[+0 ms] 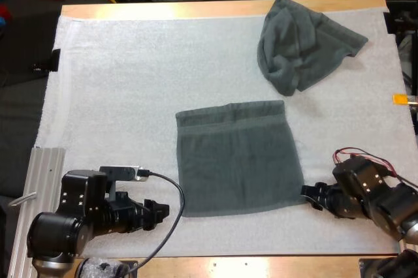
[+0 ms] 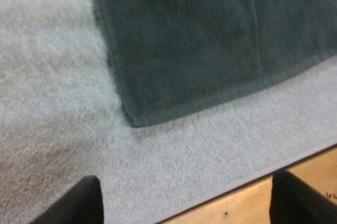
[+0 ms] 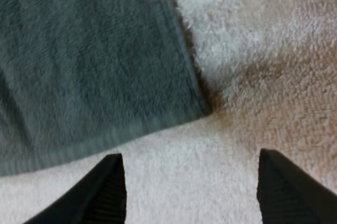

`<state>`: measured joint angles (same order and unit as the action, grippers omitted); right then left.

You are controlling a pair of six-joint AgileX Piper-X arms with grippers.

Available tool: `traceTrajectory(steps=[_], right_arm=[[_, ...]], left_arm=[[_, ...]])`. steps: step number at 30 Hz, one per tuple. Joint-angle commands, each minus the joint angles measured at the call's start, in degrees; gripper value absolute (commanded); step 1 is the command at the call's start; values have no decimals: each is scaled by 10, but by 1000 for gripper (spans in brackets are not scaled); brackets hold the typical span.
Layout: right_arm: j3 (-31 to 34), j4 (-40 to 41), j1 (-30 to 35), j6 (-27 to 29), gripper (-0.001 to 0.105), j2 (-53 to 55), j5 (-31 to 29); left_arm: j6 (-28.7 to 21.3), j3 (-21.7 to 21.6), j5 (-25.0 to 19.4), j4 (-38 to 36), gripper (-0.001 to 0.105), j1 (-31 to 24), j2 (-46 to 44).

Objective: Pick towel from pile, fold and stack

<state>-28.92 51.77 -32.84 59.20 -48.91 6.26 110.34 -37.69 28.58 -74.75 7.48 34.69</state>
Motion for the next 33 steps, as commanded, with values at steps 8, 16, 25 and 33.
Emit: traceTrajectory(steps=[8, 16, 25, 33], right_arm=[[54, -91, -1, -51, 54, 4, 17], [109, -190, -1, -113, 54, 4, 28], [170, -280, -1, -175, 54, 4, 28], [206, -369, -1, -221, 54, 4, 30]], left_arm=[[3, -1, 4, 4, 63, 22, -3], [3, -1, 15, 10, 63, 22, -3], [10, -1, 100, 46, 63, 22, -3], [12, -1, 100, 45, 63, 29, -3]])
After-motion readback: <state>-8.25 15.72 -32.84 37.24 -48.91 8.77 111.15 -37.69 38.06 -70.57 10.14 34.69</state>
